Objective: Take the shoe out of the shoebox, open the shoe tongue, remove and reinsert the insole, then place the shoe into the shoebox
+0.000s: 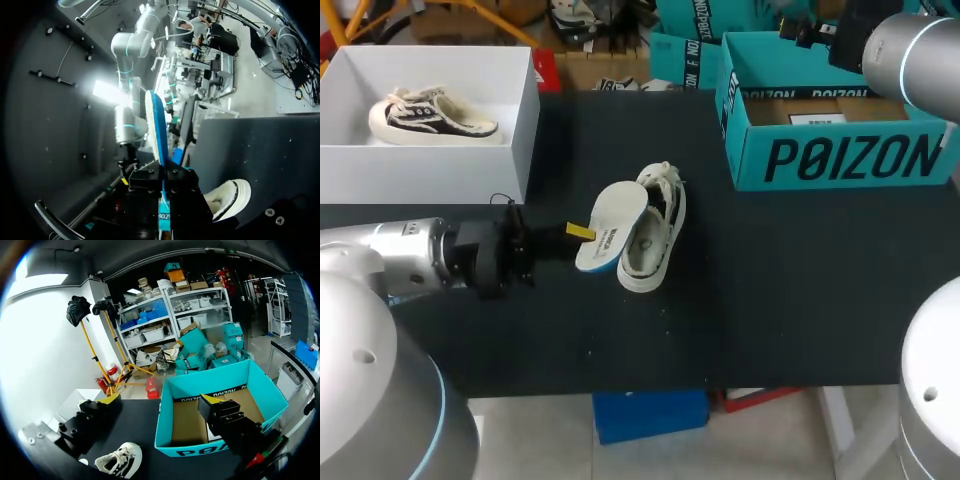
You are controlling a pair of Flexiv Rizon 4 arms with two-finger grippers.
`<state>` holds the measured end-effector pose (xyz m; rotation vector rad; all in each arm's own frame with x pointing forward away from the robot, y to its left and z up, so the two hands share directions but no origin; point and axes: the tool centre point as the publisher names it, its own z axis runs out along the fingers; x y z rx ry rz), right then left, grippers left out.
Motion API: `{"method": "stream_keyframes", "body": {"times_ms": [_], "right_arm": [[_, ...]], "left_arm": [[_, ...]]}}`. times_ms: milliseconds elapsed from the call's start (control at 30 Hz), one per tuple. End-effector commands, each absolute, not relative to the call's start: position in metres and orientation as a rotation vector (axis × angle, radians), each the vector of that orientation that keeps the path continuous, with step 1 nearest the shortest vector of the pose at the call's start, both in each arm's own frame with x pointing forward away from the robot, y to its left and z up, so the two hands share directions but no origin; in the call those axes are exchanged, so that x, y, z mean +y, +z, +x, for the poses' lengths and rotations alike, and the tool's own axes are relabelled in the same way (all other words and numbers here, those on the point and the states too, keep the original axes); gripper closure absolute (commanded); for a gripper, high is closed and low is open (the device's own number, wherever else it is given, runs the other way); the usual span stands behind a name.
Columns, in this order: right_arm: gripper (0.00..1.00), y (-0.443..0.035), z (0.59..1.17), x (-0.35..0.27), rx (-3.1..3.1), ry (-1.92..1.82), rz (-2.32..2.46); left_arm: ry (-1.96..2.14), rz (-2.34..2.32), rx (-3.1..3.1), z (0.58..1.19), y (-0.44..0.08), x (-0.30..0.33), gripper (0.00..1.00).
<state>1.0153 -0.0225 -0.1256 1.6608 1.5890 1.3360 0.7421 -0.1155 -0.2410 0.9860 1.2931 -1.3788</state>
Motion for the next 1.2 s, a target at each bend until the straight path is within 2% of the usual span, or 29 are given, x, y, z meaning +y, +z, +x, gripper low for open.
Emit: {"method": "stream_keyframes", "body": {"times_ms": [33,300,433,633,1200], "right_arm": [[0.0,-0.121,1.013,-0.025,2.517,0.436,2.154],[0.0,-0.121,1.013,-0.025,2.578,0.345,2.176],[0.0,-0.134,1.038,-0.019,2.654,0.406,2.192],[0.0,-0.143,1.059,-0.016,2.688,0.275,2.303],[0.0,-0.141,1.089,-0.018,2.792,-0.622,2.421]], "left_arm": [[-1.377,0.985,1.291,0.741,-0.243,-0.117,1.0],[-1.378,0.97,1.29,0.74,-0.241,-0.117,1.0],[-1.364,0.948,1.298,0.744,-0.241,-0.11,1.0],[-1.37,0.944,1.305,0.745,-0.243,-0.113,1.0],[-1.376,0.931,1.291,0.743,-0.241,-0.113,1.0]]}}
